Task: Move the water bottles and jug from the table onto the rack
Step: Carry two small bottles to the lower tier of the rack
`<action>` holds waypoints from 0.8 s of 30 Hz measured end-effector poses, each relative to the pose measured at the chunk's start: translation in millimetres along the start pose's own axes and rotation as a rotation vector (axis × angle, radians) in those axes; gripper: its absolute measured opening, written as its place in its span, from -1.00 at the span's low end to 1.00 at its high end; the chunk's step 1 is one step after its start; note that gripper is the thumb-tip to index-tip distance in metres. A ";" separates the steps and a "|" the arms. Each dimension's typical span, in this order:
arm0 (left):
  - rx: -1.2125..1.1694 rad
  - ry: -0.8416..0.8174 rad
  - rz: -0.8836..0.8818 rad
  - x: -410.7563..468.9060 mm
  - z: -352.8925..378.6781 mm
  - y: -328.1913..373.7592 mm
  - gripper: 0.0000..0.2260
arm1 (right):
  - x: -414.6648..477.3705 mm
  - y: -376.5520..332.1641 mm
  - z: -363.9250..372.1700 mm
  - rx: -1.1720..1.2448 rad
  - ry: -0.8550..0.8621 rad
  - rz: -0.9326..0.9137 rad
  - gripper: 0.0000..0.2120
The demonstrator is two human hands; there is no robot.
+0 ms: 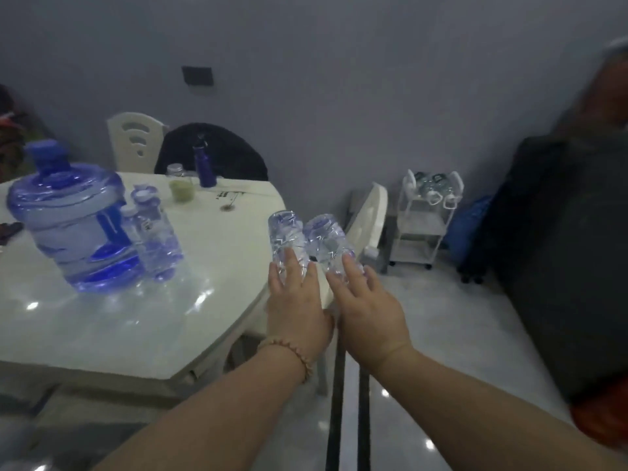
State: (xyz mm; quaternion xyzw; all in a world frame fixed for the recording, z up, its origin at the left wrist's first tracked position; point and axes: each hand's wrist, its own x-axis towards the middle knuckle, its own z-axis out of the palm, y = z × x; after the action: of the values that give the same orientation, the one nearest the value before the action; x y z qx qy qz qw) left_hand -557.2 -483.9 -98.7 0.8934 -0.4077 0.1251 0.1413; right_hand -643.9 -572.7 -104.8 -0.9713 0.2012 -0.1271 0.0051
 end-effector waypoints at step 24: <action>-0.248 -0.302 0.303 151.9 136.6 301.1 -0.24 | -10.7 337.6 -12.5 -0.080 -0.063 0.471 -0.31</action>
State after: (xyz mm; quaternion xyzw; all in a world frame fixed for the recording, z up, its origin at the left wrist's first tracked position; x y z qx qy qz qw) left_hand -675.7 -826.6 -128.8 0.8064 -0.5659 -0.0412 0.1667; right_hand -788.1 -878.2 -116.0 -0.9004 0.4270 -0.0838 0.0022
